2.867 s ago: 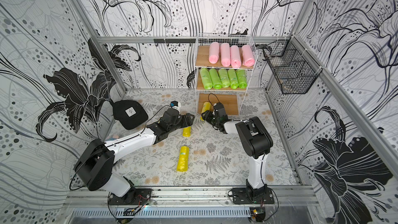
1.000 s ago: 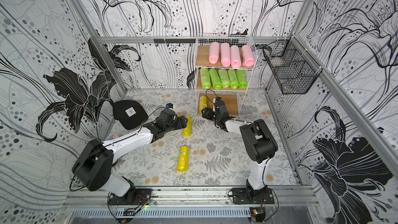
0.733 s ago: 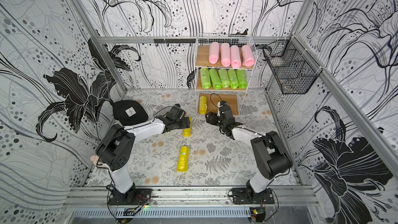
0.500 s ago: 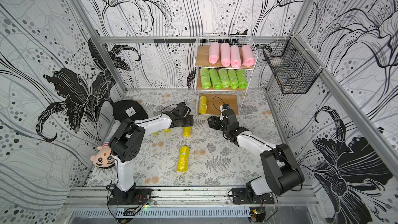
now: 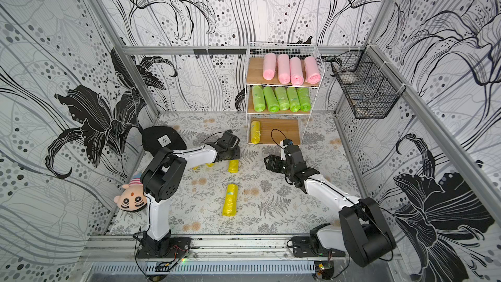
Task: Sort the rolls of trash bags by color and place them on the shelf
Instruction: Pick up the roll of trash bags from the center of the board.
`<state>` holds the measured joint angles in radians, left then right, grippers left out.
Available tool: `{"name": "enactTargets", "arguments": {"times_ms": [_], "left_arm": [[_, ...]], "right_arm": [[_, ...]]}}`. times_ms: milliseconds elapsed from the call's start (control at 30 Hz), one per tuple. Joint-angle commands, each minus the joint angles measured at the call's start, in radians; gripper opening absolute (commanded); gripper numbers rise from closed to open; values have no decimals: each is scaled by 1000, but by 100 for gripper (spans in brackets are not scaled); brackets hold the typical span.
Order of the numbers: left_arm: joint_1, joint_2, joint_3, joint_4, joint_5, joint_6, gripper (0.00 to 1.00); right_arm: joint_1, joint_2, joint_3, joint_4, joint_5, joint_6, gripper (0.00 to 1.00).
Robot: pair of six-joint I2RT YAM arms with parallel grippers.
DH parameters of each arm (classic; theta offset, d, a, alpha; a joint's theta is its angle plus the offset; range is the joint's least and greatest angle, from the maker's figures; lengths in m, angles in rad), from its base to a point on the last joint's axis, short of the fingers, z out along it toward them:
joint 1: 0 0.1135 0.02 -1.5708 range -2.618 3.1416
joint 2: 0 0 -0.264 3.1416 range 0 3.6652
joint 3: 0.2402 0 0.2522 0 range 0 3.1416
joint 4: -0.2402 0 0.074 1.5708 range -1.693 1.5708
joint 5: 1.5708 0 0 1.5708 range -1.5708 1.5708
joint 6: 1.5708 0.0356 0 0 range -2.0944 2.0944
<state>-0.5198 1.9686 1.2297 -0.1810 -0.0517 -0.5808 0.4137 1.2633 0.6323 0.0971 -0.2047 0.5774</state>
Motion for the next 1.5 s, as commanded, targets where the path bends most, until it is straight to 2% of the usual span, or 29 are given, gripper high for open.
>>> {"name": "enactTargets", "arguments": {"times_ms": [0, 133, 300, 433, 600, 867, 1067, 1100, 1200, 1467], "left_arm": [[25, -190, -135, 316, 56, -199, 39], [32, -349, -350, 669, 83, -485, 36], [17, -435, -534, 1007, 9, -770, 32], [-19, -444, -600, 1156, -73, -864, 31], [-74, -422, -638, 1306, -145, -955, 29], [-136, -399, -669, 1420, -220, -989, 30], [-161, -383, -673, 1466, -249, -993, 30], [-161, -379, -674, 1469, -249, -997, 29], [-168, -371, -674, 1480, -256, -998, 29], [-185, -355, -665, 1514, -273, -977, 29]], "right_arm": [[9, -58, -46, 66, -106, 89, 82], [39, -91, -96, 237, -165, 232, 86], [151, -88, -98, 410, -136, 322, 90], [231, -54, -88, 530, -88, 384, 100], [308, 19, -54, 593, -10, 406, 100], [346, 114, -10, 770, 14, 434, 98], [352, 134, 6, 817, 55, 447, 96], [352, 131, 3, 821, 67, 449, 91], [352, 131, -5, 834, 96, 456, 86], [353, 176, 36, 845, 88, 488, 64]]}}
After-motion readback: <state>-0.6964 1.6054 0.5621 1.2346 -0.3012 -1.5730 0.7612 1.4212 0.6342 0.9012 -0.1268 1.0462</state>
